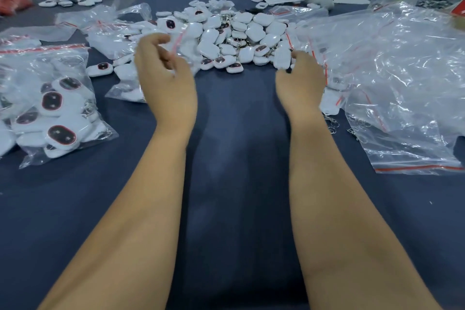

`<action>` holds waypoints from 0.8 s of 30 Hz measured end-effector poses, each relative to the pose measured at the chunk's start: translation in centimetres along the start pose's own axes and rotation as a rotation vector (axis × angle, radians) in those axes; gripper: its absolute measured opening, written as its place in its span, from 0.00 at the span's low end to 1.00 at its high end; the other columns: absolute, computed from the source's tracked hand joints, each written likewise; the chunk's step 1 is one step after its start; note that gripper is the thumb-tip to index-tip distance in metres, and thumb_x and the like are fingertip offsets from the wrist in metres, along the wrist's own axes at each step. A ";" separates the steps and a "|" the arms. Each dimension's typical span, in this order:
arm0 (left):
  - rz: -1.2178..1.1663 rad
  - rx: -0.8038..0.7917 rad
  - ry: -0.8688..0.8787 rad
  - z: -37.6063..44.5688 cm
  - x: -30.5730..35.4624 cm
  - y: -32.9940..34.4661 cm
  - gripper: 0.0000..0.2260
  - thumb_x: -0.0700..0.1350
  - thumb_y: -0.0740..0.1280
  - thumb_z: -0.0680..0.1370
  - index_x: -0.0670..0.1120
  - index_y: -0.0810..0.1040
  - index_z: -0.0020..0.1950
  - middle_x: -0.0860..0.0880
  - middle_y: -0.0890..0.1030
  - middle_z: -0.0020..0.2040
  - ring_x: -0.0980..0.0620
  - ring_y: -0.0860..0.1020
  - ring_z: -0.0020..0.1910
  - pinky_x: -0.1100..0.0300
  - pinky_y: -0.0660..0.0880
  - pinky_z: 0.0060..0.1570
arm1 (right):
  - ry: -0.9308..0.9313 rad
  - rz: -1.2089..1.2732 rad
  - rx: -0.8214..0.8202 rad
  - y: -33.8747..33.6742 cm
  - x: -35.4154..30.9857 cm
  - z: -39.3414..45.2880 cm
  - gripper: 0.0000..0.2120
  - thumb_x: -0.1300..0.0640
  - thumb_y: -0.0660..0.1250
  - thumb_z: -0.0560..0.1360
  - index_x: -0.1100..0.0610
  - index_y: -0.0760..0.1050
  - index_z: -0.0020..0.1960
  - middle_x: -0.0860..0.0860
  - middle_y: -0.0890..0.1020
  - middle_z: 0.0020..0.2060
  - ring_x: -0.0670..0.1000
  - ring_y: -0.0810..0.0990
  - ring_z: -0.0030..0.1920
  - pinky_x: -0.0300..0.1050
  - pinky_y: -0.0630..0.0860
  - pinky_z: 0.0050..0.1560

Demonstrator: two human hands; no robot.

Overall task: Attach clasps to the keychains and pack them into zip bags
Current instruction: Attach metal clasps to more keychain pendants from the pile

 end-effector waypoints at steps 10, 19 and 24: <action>0.286 -0.578 -0.283 -2.3 -5.0 4.7 0.11 0.39 0.59 0.78 0.54 0.73 0.54 0.48 0.80 0.45 0.49 0.78 0.40 0.59 0.70 0.35 | 0.284 -0.419 -0.104 -1.5 5.8 1.4 0.28 0.55 0.56 0.78 0.65 0.59 0.75 0.67 0.57 0.76 0.64 0.53 0.77 0.55 0.48 0.76; 0.299 -0.546 -0.353 -1.9 -5.8 4.6 0.12 0.39 0.58 0.76 0.51 0.75 0.55 0.56 0.74 0.39 0.54 0.73 0.32 0.59 0.70 0.33 | -0.134 0.022 -0.357 5.4 -3.4 -1.9 0.28 0.55 0.60 0.77 0.57 0.61 0.76 0.55 0.71 0.69 0.57 0.68 0.69 0.52 0.66 0.68; 0.316 -0.526 -0.353 -1.8 -6.0 4.3 0.12 0.39 0.58 0.76 0.52 0.75 0.55 0.55 0.75 0.40 0.52 0.74 0.35 0.59 0.70 0.34 | -0.086 -0.247 -0.058 2.2 -1.8 -0.7 0.19 0.53 0.57 0.78 0.58 0.72 0.66 0.58 0.76 0.63 0.60 0.72 0.65 0.55 0.65 0.68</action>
Point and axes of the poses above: each hand's wrist, its own z-axis towards the middle knuckle, its own y-axis out of the palm, x = y × z, the point moved 8 cm from there along z, towards the middle knuckle
